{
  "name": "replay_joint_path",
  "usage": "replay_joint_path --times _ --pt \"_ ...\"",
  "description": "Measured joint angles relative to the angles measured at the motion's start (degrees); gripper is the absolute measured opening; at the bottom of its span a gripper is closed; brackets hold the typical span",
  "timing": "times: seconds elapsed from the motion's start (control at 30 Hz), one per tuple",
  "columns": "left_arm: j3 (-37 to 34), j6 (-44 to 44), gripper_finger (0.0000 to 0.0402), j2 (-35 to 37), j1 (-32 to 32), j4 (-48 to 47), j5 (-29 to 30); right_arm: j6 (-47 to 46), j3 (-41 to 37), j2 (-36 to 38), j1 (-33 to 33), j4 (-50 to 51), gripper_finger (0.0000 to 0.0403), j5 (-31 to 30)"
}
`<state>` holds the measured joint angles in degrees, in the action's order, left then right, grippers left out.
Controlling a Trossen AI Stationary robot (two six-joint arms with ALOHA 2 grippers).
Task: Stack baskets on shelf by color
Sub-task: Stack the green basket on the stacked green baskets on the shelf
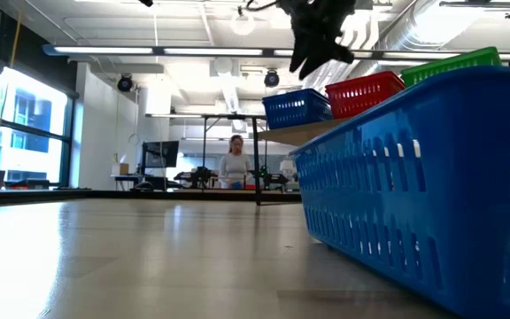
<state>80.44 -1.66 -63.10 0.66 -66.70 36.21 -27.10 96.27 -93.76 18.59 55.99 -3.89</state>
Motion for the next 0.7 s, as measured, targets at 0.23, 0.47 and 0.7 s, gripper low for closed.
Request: replay_joint_path --times 0.23,0.47,0.7 --pt "0.0 3.1 0.0177 0.0 0.0 -0.3 -0.4 -4.1 0.0 4.2 -4.8 -0.2 0.0108 0.6" --pt "0.0 11.0 0.0177 0.0 0.0 -6.9 -3.3 -8.7 0.0 5.0 -12.9 0.0 0.0108 1.1" --pt "0.0 18.8 0.0177 0.0 0.1 -10.9 -9.0 -11.7 0.0 4.9 -21.5 0.3 0.0108 1.0"
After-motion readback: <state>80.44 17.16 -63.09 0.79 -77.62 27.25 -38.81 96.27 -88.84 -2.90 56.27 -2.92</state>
